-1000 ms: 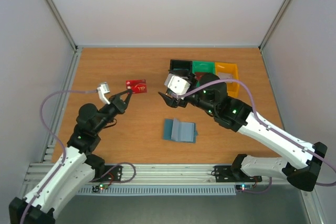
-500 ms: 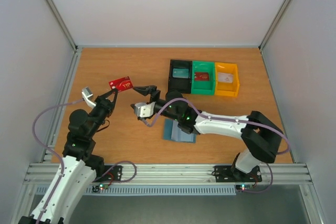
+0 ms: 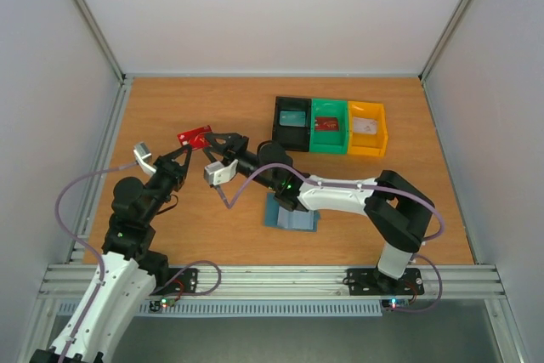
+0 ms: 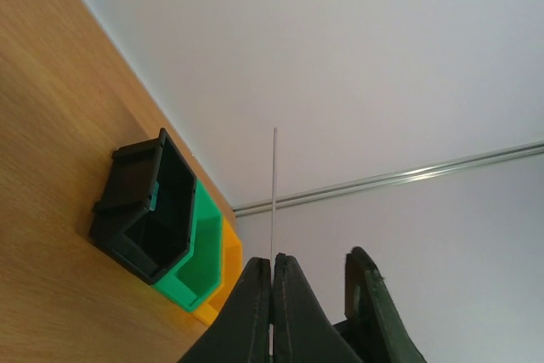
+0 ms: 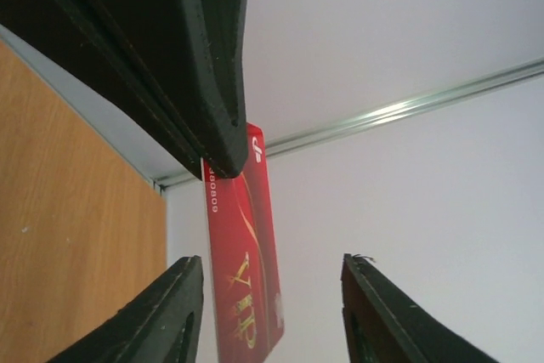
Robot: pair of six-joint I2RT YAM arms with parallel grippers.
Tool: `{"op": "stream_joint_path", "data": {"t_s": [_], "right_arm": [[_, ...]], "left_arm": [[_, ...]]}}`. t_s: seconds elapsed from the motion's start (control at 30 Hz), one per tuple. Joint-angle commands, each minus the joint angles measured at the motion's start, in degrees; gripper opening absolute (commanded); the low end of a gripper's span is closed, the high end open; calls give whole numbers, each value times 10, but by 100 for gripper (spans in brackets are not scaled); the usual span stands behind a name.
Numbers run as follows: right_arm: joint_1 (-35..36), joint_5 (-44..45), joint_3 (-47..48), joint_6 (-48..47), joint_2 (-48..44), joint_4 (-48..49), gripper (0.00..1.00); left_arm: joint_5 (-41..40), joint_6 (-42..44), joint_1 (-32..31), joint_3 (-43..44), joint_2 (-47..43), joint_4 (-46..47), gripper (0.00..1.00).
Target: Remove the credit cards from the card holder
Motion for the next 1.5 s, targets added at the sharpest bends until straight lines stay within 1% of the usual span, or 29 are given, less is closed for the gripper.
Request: {"op": "stream_joint_path", "data": {"t_s": [0.0,0.07,0.3,0.4,0.5,0.63,0.67,0.7,0.73,0.77,0.8,0.83,0.93,1.0,1.07,1.1,1.23,1.27,1.4,1.47], "right_arm": [[3,10,25,-59,18,28,42],[3,16,32,-74,24,27,37],[3,42,53,-118,46,23,25],[6,45,55,-129,48,13,14],[8,65,52,-130,44,-2,2],[9,81,46,-122,35,-9,1],[9,90,46,-115,31,-14,1],[8,103,46,-107,26,-29,1],[6,113,43,-99,17,-46,1],[2,121,37,-94,7,-66,1],[-5,129,30,-88,-7,-97,1],[-16,135,23,-73,-24,-129,1],[-74,143,24,8,-83,-292,1],[-139,108,33,72,-127,-419,1],[-215,59,38,120,-149,-511,1],[-251,30,39,132,-153,-538,1],[-386,3,49,148,-129,-553,1],[-407,-2,55,150,-118,-555,1],[-466,-31,82,145,-79,-556,1],[-483,-31,95,129,-59,-559,1]], "left_arm": [[8,-10,3,-3,3,22,0],[8,-11,3,-3,4,23,0],[9,-9,3,-3,5,27,0],[11,-9,3,-4,5,27,0],[10,-9,3,-5,3,24,0],[9,-7,3,-6,3,25,0],[5,-5,3,-7,1,22,3],[-2,-4,3,-7,-2,17,21],[-10,-2,3,-10,-5,13,48],[-18,2,3,-11,-7,10,71],[-28,7,3,-14,-11,8,92],[-38,19,4,-18,-14,3,99],[-59,46,4,-33,-25,-16,99],[-72,51,5,-42,-39,-37,100],[-87,62,5,-52,-54,-56,99],[-97,68,5,-55,-62,-74,99],[-169,122,6,-66,-94,-113,99],[-190,141,7,-66,-99,-124,99],[-276,285,8,-66,-119,-147,99],[-306,328,9,-68,-126,-150,100]]}}
